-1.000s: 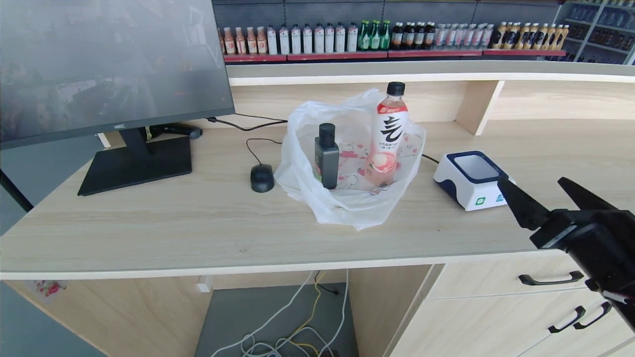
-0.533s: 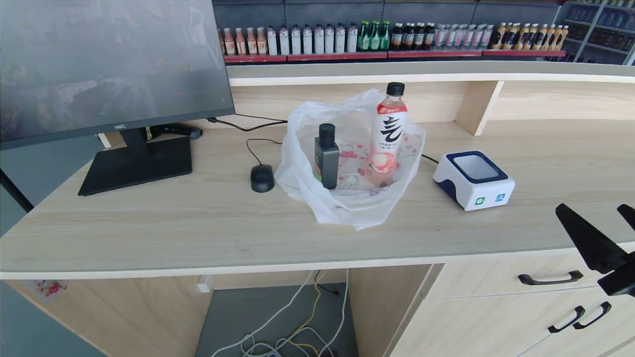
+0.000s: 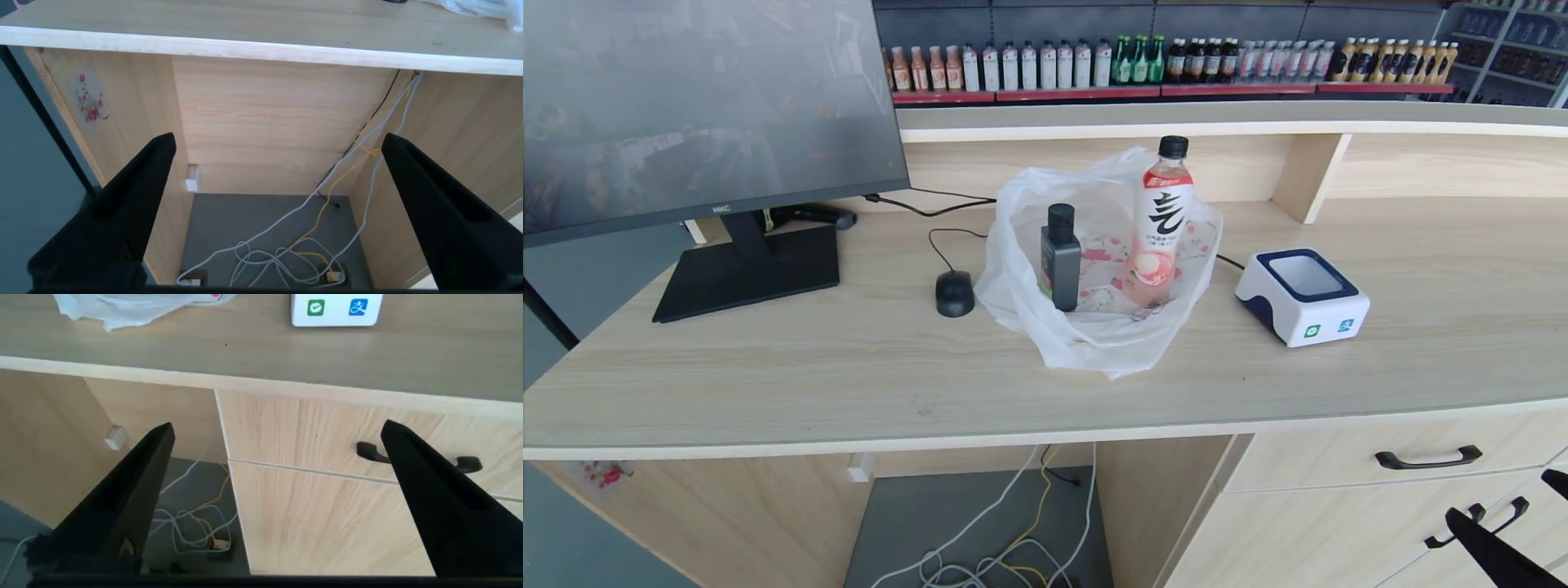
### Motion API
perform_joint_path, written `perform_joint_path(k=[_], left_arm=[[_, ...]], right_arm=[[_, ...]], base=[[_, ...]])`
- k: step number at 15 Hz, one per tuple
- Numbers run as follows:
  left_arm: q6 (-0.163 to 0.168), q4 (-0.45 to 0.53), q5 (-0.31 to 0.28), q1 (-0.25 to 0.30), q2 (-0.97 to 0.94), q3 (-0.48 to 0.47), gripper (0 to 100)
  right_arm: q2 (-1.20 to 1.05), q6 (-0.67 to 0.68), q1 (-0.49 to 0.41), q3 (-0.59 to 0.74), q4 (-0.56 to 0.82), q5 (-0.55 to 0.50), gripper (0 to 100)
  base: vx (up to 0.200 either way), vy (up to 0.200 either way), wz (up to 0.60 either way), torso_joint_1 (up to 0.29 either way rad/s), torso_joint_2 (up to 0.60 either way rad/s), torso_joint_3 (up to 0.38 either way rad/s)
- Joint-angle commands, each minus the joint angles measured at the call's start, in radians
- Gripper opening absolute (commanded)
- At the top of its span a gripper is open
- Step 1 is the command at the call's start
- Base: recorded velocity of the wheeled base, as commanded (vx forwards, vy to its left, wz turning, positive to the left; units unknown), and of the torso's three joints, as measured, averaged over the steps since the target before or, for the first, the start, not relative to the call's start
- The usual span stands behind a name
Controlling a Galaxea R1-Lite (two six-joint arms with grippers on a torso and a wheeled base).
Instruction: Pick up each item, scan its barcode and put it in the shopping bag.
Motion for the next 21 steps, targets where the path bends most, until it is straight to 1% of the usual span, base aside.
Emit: perform_joint_path(k=[1,2,3,5,6,9,11,12,13,14,15,17,18,19,20,21], left_arm=[[0.000,0.000,0.000,0.000,0.000,0.000,100],[-0.002,0.000,0.000,0.000,0.000,0.000,100],[-0.002,0.000,0.000,0.002,0.000,0.000,100],[-0.002,0.000,0.000,0.002,0.000,0.000,100],[-0.002,0.000,0.000,0.000,0.000,0.000,100],[-0.002,0.000,0.000,0.000,0.000,0.000,100],[-0.002,0.000,0.000,0.000,0.000,0.000,100],[-0.002,0.000,0.000,0.000,0.000,0.000,100],[-0.002,0.000,0.000,0.000,0.000,0.000,100],[-0.002,0.000,0.000,0.002,0.000,0.000,100],[-0.002,0.000,0.000,0.000,0.000,0.000,100],[-0.003,0.000,0.000,0.002,0.000,0.000,100],[-0.003,0.000,0.000,0.002,0.000,0.000,100],[-0.003,0.000,0.000,0.002,0.000,0.000,100],[-0.003,0.000,0.000,0.000,0.000,0.000,100],[-0.003,0.000,0.000,0.002,0.000,0.000,100]], right_arm=[[-0.366,-0.025,0.062,0.000,0.335,0.000,100],[-0.451,-0.025,0.062,-0.002,0.425,0.000,100],[-0.506,-0.027,0.063,-0.002,0.486,0.000,100],[-0.549,-0.025,0.063,-0.002,0.532,0.001,100],[-0.613,-0.025,0.063,-0.003,0.605,0.003,100],[-0.618,0.019,0.070,-0.006,0.617,0.008,100],[-0.621,0.018,0.109,-0.008,0.618,0.009,100],[-0.619,0.029,0.086,-0.008,0.620,-0.028,100],[-0.592,0.047,-0.003,-0.008,0.620,-0.075,100],[-0.573,0.047,-0.053,-0.008,0.620,-0.074,100],[-0.564,0.047,-0.130,-0.008,0.620,-0.074,100],[-0.604,0.047,-0.256,-0.008,0.620,-0.074,100],[-0.616,0.052,-0.280,-0.006,0.615,-0.077,100],[-0.616,0.091,-0.285,-0.006,0.617,-0.095,100],[-0.616,0.099,-0.296,-0.008,0.620,-0.103,100],[-0.604,0.102,-0.337,-0.008,0.620,-0.103,100]], base=[[0.000,0.000,0.00,0.000,0.00,0.000],[0.000,0.000,0.00,0.000,0.00,0.000],[0.000,0.000,0.00,0.000,0.00,0.000],[0.000,0.000,0.00,0.000,0.00,0.000],[0.000,0.000,0.00,0.000,0.00,0.000],[0.000,0.000,0.00,0.000,0.00,0.000],[0.000,0.000,0.00,0.000,0.00,0.000],[0.000,0.000,0.00,0.000,0.00,0.000],[0.000,0.000,0.00,0.000,0.00,0.000],[0.000,0.000,0.00,0.000,0.00,0.000],[0.000,0.000,0.00,0.000,0.00,0.000],[0.000,0.000,0.00,0.000,0.00,0.000],[0.000,0.000,0.00,0.000,0.00,0.000],[0.000,0.000,0.00,0.000,0.00,0.000],[0.000,0.000,0.00,0.000,0.00,0.000],[0.000,0.000,0.00,0.000,0.00,0.000]])
